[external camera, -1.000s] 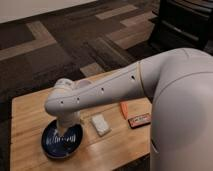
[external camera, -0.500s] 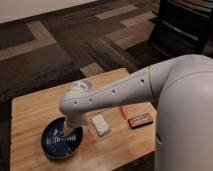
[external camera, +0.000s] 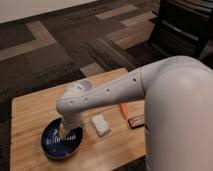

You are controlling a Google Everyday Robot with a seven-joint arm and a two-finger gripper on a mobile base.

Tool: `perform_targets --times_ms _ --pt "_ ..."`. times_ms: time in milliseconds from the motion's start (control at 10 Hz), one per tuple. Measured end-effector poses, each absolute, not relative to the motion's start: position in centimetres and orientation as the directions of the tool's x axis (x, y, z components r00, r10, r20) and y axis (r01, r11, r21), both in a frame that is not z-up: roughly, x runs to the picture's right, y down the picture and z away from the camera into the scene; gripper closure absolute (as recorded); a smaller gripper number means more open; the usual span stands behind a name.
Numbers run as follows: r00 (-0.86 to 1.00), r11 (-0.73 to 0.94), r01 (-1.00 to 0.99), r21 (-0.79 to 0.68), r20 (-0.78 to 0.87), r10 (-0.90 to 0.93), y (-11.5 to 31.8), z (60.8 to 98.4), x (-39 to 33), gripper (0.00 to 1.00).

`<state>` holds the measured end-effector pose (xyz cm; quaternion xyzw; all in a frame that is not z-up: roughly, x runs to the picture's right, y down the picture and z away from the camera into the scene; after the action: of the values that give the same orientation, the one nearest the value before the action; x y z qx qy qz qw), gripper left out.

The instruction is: Drag the ceramic bowl in a circle

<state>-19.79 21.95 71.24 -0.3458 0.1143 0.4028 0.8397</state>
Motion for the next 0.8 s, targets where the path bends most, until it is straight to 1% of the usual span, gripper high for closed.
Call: perform_targets --times_ms 300,400,500,600,800 --pt "0.816 0.605 -0.578 -0.548 -0.38 0.436 21.6 69.1 -27.8 0.35" --pt "0.846 0.626 -0.534 -0.569 -0.353 0.4 21.6 68.5 -30.1 0.35" --pt "0.862 0.643 -0.507 -0.574 -0.331 0.383 20.7 68.3 -32.3 0.35" --pt "0.858 0.645 -0.514 -0.566 -0.335 0.39 19.9 68.4 -32.6 0.35" --pt "0.818 0.652 -0.575 -0.494 -0.362 0.448 16.9 68.3 -31.4 0.35"
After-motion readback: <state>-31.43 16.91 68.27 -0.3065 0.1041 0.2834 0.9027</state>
